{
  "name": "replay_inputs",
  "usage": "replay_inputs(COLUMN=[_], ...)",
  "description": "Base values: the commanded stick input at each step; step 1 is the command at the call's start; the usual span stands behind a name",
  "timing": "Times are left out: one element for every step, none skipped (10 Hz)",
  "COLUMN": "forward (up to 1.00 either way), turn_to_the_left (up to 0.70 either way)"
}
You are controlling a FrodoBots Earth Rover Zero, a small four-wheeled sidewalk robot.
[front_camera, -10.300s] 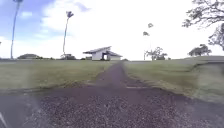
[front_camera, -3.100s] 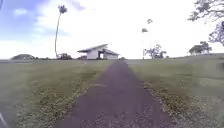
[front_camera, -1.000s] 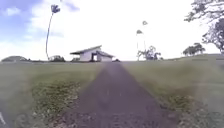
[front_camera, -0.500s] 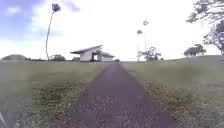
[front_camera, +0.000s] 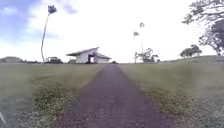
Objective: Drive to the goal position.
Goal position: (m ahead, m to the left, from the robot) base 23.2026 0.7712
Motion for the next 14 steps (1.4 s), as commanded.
replay_inputs(forward=[0.70, 0.70, 0.70, 0.70, 0.70, 0.70, 0.70, 0.70, 0.70, 0.70, 0.70, 0.70, 0.70, 0.70], turn_to_the_left=[0.00, 0.00, 0.00, 0.00, 0.00, 0.00, 0.00, 0.00, 0.00, 0.00, 0.00, 0.00, 0.00, 0.25])
